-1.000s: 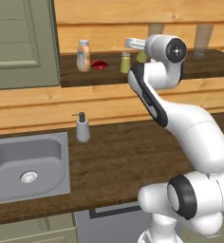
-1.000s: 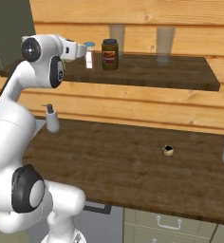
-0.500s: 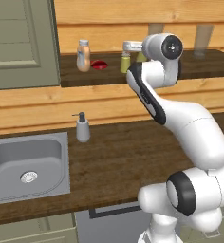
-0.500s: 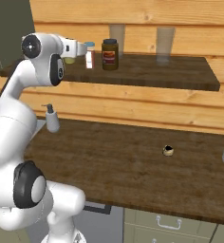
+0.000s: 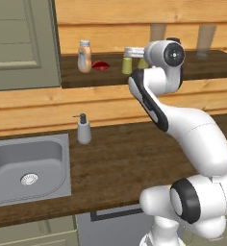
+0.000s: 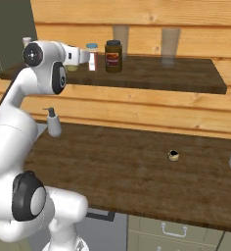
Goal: Put the shaker and condiment bottle from the counter next to their counterparts in the cabinet.
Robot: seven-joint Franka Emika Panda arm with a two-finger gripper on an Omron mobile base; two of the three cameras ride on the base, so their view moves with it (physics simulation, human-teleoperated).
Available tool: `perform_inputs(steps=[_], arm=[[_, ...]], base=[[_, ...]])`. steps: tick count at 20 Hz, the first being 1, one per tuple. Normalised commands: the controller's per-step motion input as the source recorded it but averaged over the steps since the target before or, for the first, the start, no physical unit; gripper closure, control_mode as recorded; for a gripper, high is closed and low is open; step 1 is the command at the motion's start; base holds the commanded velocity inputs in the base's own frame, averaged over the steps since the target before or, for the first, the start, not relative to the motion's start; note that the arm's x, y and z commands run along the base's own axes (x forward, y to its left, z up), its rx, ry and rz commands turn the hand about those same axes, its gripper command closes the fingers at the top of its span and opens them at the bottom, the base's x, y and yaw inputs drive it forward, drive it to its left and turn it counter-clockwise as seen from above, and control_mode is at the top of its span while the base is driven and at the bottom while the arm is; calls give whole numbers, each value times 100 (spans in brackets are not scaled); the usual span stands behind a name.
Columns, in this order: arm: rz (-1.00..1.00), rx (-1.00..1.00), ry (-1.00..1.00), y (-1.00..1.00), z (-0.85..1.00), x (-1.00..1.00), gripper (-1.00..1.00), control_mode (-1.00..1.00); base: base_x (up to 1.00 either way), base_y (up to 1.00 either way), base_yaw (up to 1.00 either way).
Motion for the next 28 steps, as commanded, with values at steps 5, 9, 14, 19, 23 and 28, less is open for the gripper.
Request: perform_inputs(steps=[5, 9, 14, 19, 23, 28], arm=[[0, 0, 1, 1, 0, 10, 100, -100], [0, -8, 33, 26, -15, 34, 100, -100], [0, -10, 34, 25, -19, 40, 100, -100], [0, -2, 14, 5, -1, 19, 100, -100], [0, 0, 1, 0, 0, -1, 100, -100], [0, 0, -2, 0, 0, -26, 100, -100]], base=[[0, 0, 0], [0, 0, 0], [0, 0, 0], [0, 0, 0], [0, 0, 0], [0, 0, 0]])
